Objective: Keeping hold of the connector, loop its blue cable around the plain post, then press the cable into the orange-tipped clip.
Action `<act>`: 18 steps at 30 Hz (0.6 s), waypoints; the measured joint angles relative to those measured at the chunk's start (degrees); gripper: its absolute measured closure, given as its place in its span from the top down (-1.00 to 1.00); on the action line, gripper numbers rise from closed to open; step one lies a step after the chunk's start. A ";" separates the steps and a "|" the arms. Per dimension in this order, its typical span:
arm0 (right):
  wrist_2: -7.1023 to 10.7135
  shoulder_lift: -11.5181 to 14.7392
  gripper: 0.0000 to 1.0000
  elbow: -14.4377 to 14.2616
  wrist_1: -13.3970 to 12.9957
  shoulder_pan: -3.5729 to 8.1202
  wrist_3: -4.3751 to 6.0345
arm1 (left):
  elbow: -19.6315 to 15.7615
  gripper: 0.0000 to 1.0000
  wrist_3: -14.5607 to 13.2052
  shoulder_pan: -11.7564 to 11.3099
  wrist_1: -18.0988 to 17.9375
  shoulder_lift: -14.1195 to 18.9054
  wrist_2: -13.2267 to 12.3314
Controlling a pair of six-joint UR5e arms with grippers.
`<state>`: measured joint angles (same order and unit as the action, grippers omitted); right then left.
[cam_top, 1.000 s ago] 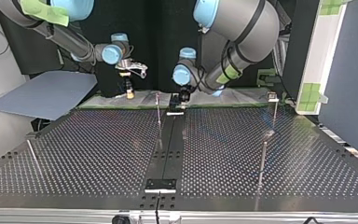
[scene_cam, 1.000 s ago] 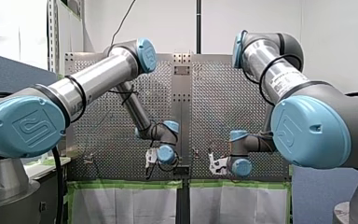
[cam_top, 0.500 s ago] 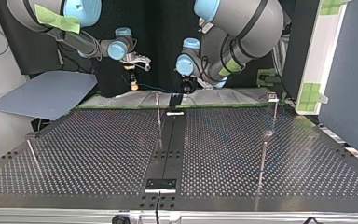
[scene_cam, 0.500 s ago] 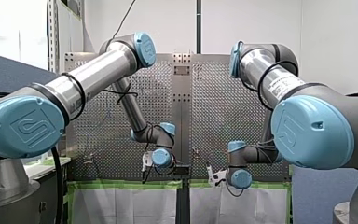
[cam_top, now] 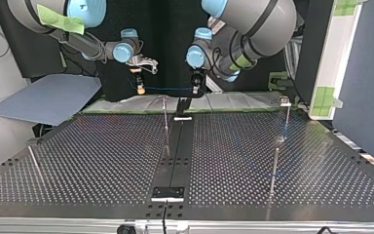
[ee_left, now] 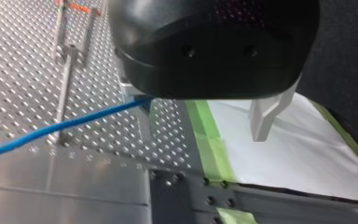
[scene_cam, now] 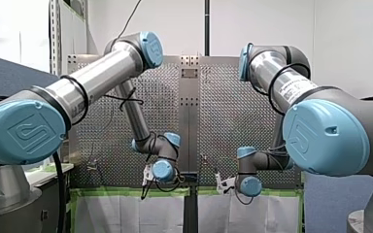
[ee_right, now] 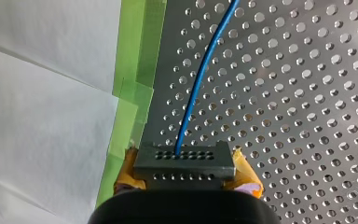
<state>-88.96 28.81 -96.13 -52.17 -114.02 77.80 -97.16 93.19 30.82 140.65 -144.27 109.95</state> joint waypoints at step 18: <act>-0.09 -0.01 -1.00 0.00 0.04 -0.03 0.00 | -2.79 1.00 -0.03 0.90 -0.35 5.80 -2.37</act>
<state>-89.04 28.80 -96.13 -52.13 -114.05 77.80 -99.95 93.16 31.72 140.31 -138.47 107.58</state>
